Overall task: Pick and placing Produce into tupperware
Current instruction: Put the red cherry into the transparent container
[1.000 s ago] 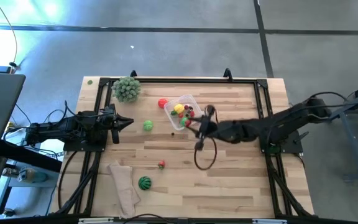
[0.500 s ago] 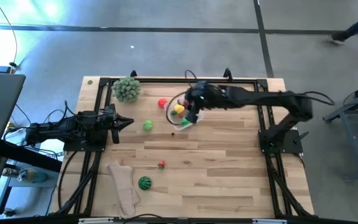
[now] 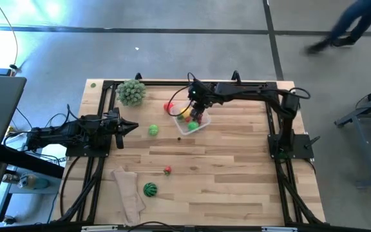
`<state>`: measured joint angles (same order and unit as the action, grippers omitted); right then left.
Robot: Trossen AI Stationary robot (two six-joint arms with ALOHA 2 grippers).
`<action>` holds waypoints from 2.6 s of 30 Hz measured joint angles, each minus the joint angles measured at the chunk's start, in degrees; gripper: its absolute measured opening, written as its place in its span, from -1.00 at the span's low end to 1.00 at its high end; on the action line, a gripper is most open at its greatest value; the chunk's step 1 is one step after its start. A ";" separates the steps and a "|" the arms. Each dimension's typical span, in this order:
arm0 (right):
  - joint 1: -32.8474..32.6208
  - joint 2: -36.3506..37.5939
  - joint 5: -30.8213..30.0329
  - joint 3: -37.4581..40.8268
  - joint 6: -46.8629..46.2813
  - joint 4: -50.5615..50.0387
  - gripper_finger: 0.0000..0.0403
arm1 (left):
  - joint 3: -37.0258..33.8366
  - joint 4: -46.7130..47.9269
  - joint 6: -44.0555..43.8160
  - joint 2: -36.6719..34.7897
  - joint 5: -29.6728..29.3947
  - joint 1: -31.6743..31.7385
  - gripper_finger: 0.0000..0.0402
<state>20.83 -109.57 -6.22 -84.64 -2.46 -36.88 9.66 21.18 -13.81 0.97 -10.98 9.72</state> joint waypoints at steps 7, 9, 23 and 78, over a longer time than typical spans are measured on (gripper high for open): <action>1.51 -2.23 0.72 -0.02 1.28 -0.18 -0.49 | 0.01 0.01 0.01 0.00 0.00 0.01 -0.92; 1.43 -2.86 1.00 -0.02 1.40 -0.11 -0.49 | -0.01 0.01 -0.01 0.00 0.00 0.01 -0.92; 1.71 -4.67 3.52 -0.02 2.45 0.92 -0.49 | 0.01 0.01 -0.01 0.00 0.00 0.01 -0.92; 1.50 -4.56 10.31 0.00 2.45 1.57 -0.32 | 0.01 0.01 0.01 0.00 0.00 -0.01 -0.92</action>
<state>22.33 -114.13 4.10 -84.64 -0.01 -35.31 9.67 21.19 -13.80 0.97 -10.98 9.72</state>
